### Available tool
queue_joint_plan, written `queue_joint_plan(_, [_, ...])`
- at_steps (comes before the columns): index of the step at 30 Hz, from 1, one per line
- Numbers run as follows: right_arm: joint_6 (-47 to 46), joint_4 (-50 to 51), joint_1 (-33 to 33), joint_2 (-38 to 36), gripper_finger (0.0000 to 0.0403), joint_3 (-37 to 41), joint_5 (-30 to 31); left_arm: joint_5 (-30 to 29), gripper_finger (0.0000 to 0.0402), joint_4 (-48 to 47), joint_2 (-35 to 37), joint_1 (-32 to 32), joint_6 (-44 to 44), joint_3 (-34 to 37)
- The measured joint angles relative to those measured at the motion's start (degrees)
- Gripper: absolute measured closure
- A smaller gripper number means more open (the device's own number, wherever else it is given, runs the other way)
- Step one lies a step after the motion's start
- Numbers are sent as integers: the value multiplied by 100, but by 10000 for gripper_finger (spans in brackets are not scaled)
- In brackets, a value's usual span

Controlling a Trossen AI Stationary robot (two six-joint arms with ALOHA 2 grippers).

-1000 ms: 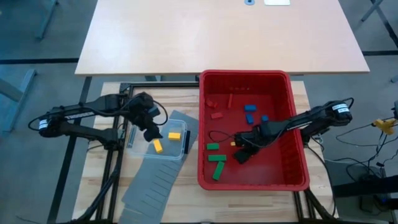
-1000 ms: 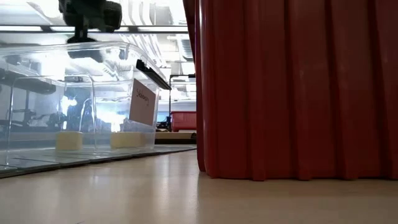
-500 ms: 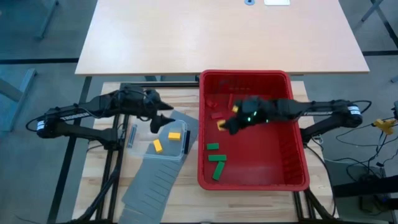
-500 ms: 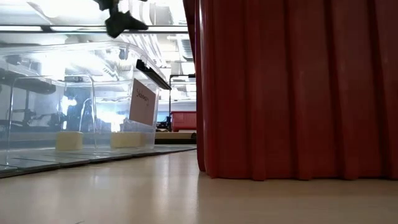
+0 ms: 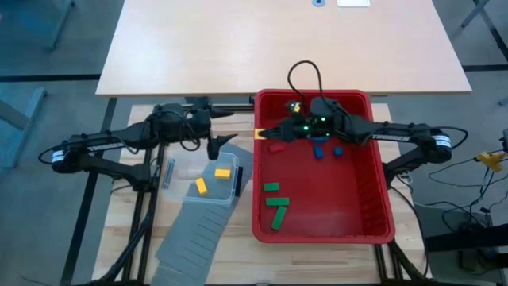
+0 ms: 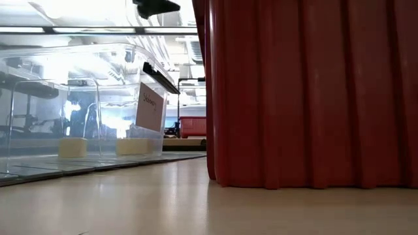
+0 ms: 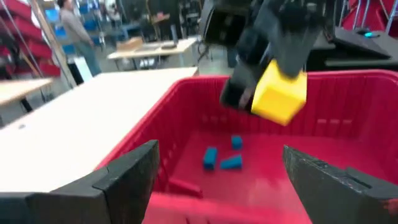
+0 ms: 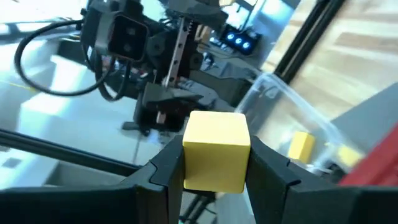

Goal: Sort blocks
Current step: Remove the yellow block from the red bin

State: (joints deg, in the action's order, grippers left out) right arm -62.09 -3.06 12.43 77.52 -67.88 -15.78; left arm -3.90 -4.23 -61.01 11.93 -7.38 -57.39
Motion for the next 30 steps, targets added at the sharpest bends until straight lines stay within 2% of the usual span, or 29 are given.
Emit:
queue_joint_plan(8, [-421,-1066,0,641,289,-164,-278,137,88,372,-382,-243,-196,0])
queue_joint_plan(17, [-537,-1092,-2,921,289,-303,-439,217,88,920,-430,-396,-243,-2])
queue_joint_plan(25, [-508,-1097,0,1085,285,-562,-570,404,90,927,-459,-400,-91,-2])
queue_joint_plan(28, [-483,-1095,0,1182,288,-681,-618,452,104,933,-492,-400,-91,-2])
queue_joint_plan(30, [-485,-1100,0,1244,289,-754,-679,460,133,932,-519,-403,-89,-2])
